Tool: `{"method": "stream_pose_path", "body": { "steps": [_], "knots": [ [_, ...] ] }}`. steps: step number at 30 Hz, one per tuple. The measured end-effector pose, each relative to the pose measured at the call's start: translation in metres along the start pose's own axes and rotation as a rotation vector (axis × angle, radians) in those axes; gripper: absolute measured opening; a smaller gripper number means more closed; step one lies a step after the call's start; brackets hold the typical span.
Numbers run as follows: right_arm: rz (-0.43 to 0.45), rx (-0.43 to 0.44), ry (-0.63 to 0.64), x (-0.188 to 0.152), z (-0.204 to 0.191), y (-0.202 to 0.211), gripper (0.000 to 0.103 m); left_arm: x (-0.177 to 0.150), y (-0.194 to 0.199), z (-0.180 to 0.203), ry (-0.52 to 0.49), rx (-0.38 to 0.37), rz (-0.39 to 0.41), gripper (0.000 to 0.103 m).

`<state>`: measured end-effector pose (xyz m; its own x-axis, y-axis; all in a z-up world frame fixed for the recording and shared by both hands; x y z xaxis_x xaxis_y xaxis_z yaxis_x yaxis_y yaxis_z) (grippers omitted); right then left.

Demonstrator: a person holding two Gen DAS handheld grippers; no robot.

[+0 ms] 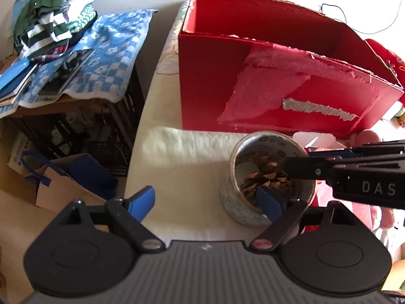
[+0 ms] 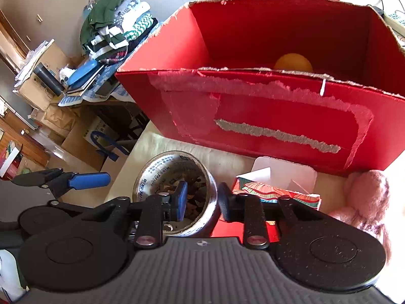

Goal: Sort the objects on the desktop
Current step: 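Reach the right gripper to the tape roll and grip its rim, then lift the tape roll, tipping out pine cones, and carry it over the box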

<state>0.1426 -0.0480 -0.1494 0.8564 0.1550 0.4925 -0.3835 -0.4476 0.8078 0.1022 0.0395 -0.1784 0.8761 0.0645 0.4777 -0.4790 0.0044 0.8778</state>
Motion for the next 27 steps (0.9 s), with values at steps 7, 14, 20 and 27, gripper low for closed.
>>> {"method": "stream_pose_path", "body": {
  "steps": [7, 14, 20, 27],
  "knots": [
    [-0.015, -0.027, 0.014, 0.001, 0.0, -0.003, 0.021, 0.001, -0.004, -0.001, 0.018, -0.003, -0.01, 0.076],
    [-0.054, -0.033, 0.002, -0.003, 0.003, -0.01, 0.019, -0.003, -0.013, 0.0, 0.042, -0.009, -0.041, 0.078],
    [-0.048, -0.032, 0.015, -0.003, 0.002, -0.01, 0.017, -0.003, -0.008, 0.009, 0.031, -0.077, -0.033, 0.048],
    [0.001, -0.036, 0.065, 0.003, -0.005, 0.0, 0.017, -0.002, -0.001, 0.025, -0.041, -0.088, -0.005, 0.02]
  ]
}}
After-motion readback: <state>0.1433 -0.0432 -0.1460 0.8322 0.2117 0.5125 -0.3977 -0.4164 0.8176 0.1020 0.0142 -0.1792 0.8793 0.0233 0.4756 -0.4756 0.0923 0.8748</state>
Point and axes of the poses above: each gripper's, at about its wrist camera, not at the fingertips, and y roughly against the way its jaws point, z to its right, x to its top, the point moved 10 cm from there along -y, roughly the way its jaws point, and after that the axes turned 2 degrees about -z, right-handed, at the moved point
